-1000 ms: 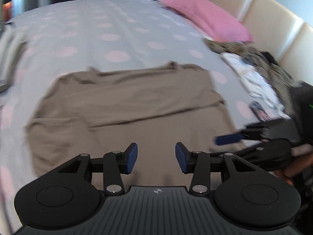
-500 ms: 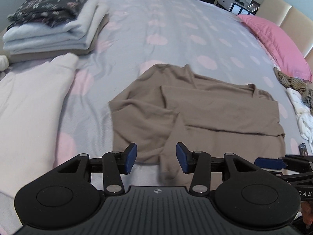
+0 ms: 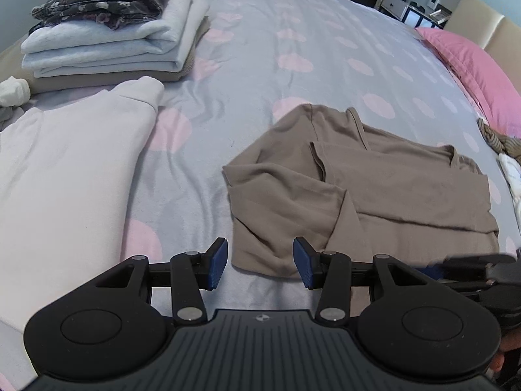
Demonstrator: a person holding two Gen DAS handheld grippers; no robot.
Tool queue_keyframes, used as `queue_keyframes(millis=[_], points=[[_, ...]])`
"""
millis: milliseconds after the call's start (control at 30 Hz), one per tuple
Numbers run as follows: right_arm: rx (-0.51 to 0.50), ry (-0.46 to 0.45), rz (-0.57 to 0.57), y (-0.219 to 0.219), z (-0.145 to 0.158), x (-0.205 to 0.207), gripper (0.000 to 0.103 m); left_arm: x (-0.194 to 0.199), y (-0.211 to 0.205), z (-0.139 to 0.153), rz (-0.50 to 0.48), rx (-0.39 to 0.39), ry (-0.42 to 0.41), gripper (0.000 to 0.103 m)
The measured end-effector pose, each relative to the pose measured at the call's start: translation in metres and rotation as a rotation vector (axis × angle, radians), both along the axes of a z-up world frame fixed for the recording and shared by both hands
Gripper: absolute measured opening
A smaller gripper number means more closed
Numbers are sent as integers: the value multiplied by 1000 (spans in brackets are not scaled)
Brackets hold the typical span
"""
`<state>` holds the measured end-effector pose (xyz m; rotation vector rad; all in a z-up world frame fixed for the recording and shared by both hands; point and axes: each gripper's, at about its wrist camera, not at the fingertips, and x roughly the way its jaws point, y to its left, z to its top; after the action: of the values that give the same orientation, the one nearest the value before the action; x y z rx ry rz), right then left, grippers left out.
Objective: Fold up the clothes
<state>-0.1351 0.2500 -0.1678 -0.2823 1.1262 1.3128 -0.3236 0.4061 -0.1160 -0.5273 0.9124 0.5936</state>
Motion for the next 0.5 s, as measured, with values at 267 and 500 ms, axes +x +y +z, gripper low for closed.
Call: queue_keyframes(millis=[267,500], points=[[126,-133,-18,-14,73,-11,3,-6,11,-2,52,0,-6,42],[281,-255,-61,4,185,3,3,-5,12,-2,58,18,-6,42]])
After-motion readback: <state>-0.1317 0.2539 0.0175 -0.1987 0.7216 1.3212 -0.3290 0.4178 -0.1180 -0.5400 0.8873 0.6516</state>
